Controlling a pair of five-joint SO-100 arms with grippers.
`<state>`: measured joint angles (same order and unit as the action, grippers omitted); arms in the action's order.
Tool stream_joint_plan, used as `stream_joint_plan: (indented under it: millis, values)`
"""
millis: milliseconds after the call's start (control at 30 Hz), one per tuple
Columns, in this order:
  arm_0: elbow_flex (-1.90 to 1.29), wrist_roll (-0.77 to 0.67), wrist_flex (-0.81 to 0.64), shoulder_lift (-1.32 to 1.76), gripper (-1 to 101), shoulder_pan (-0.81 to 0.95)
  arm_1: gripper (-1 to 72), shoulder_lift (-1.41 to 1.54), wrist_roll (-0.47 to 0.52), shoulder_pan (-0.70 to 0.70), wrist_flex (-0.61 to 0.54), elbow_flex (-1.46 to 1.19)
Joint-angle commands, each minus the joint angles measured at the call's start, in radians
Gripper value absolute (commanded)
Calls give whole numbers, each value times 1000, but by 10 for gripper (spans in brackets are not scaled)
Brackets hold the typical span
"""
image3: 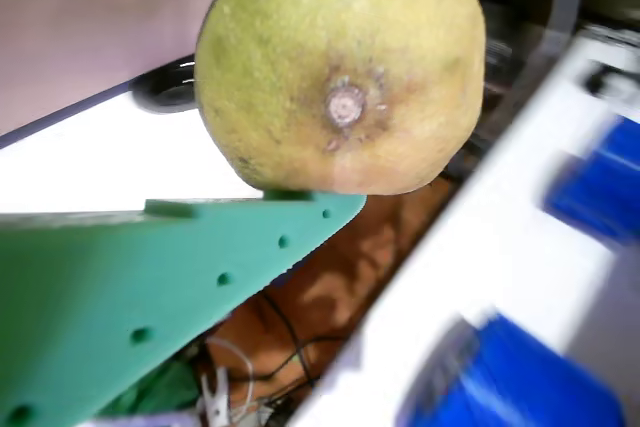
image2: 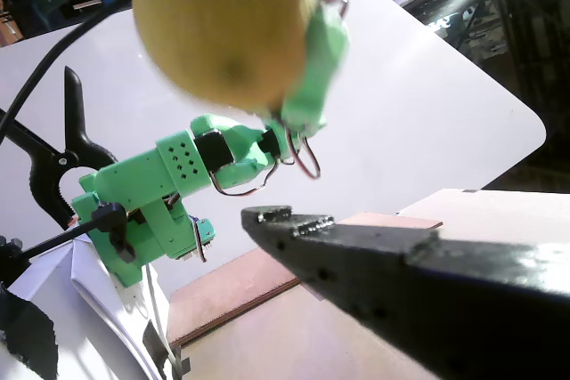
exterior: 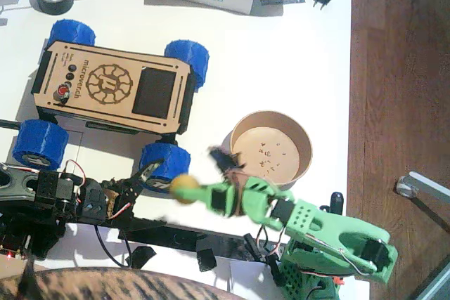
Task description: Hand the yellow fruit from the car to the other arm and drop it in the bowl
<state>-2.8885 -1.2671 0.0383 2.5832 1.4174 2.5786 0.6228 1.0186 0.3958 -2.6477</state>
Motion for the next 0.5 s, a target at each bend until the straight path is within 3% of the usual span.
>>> stream_joint_plan:
  millis: [0, 233, 467]
  values:
    - [12, 2, -12, 15, 661, -6, 0, 67, -34, -87, 40, 60]
    - [14, 5, 71, 89, 653, -17, 0, 80, -179, -331, 141, 166]
    - [15, 6, 103, 91, 634, -247, -1, -49, -405, -554, 202, 299]
